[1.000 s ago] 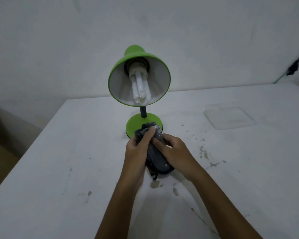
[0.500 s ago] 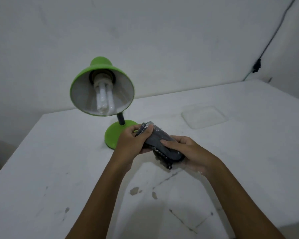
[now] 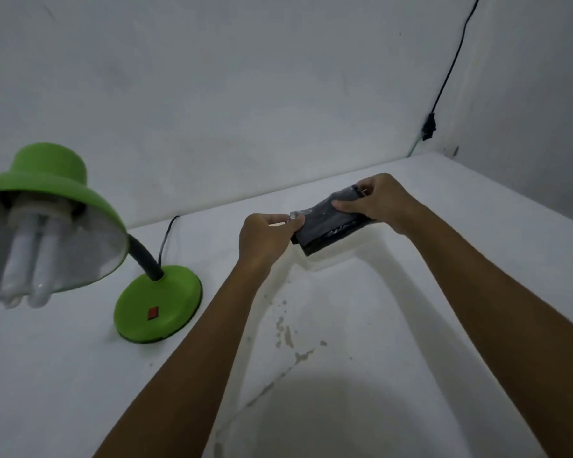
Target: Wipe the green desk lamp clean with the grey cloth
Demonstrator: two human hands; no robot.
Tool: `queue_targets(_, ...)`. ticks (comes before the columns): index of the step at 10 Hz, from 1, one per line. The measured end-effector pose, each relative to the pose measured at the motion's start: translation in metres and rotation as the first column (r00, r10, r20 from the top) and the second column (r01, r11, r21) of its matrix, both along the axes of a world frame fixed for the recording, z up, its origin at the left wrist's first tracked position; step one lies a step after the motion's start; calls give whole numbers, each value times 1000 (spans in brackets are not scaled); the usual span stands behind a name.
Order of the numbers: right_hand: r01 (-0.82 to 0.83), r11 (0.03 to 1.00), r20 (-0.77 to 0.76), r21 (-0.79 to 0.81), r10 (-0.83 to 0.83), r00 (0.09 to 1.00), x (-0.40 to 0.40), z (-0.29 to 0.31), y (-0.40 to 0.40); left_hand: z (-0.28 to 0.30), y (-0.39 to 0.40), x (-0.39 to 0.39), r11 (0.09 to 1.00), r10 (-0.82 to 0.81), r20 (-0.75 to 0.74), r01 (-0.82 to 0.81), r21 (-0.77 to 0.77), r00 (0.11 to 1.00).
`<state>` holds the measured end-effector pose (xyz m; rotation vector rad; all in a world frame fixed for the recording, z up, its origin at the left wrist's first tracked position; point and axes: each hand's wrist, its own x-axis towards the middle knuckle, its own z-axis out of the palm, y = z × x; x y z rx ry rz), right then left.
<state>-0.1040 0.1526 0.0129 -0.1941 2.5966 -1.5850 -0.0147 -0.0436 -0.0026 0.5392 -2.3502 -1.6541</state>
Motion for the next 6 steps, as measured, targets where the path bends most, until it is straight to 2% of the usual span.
queue_targets(1, 29, 975, -44, 219, -20, 999, -24, -2, -1, -2, 10, -23, 972, 20, -8, -22, -236, 1000)
queue_targets(2, -18, 877, -44, 480, 45, 998, -30, -8, -5, -7, 18, -31, 921, 12, 6, -8, -388, 1000)
queue_targets(3, -44, 795, -34, 604, 82, 996, -28, -14, -9, -13, 23, -31, 868, 7, 38, 13, -497, 999)
queue_targets(4, -18, 753, -72, 657, 87, 994, -20, -20, -15, -15, 27, -26, 781, 16, 95, 47, -623, 995)
queue_targets(6, 118, 724, -237, 679, 65, 969, 6, -17, -22, -13, 21, -14, 693, -16, 50, 47, -719, 999)
